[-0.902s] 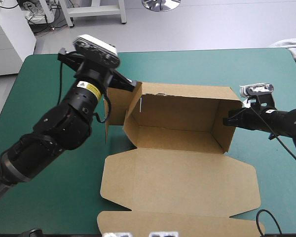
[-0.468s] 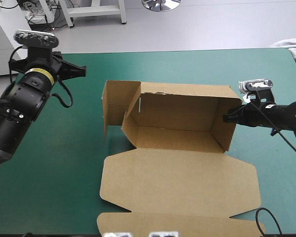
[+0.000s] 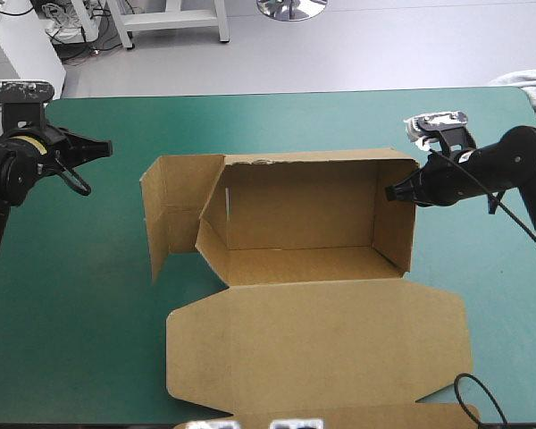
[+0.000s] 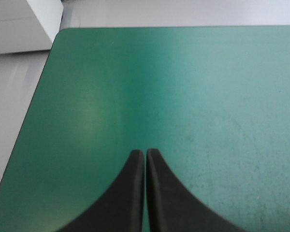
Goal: Fold the box
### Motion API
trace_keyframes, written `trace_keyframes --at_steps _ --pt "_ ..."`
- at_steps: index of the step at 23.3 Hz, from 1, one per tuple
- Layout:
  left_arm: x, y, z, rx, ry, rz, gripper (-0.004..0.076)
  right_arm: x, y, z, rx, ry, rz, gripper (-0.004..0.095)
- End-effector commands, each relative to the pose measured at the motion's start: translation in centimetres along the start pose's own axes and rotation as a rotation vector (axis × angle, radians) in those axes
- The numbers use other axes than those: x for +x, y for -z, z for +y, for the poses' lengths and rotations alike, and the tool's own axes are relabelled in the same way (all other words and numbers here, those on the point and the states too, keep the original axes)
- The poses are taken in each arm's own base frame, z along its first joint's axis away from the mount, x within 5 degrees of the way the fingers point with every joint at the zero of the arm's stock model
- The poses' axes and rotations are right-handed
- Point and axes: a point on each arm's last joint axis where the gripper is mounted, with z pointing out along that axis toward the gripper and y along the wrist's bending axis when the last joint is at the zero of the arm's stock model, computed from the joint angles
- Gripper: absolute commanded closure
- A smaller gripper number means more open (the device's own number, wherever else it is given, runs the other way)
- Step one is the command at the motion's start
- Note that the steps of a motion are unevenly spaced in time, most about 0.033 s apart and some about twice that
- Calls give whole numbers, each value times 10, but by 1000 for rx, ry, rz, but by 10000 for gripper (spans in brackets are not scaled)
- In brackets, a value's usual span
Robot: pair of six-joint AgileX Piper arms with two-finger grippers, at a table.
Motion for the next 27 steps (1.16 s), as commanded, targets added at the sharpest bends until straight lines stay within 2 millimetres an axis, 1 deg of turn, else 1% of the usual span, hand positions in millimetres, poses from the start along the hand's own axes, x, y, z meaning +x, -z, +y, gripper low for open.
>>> trace_keyframes --at_steps 1,3,8,9,10,11,12,13,16,18,23,25,27 --pt "-3 15 7 -12 12 -42 726 -5 6 10 -7 36 57 919" --pt "4 9 5 -1 19 -5 726 -5 -2 11 -24 22 99 920" --pt "27 -10 -1 41 40 82 726 -5 -18 6 -33 -18 140 920" --pt "37 -17 -3 44 38 114 726 -6 -26 3 -36 -25 161 920" --pt "42 -21 -3 46 38 124 726 -6 -30 1 -38 -29 171 920" --pt "50 -26 -4 46 35 149 726 -6 -40 -2 -42 -38 196 920" --pt "53 -28 -5 48 36 158 726 -6 -46 -5 -44 -44 210 920" --pt "55 -29 -5 48 35 165 726 -7 -58 -9 -46 -54 228 920" --pt "54 -30 -5 50 35 145 726 -11 -82 -18 -41 -77 222 920" --pt "54 -30 -5 49 39 151 726 -15 -90 -22 -26 -84 180 920" --pt "53 -30 -5 50 40 136 726 -25 -93 -26 2 -66 74 911" --pt "53 -30 -5 50 40 136 726 -26 -93 -25 -1 -42 64 872" --pt "53 -30 -5 50 40 136 726 -26 -93 -25 -2 -40 66 804"
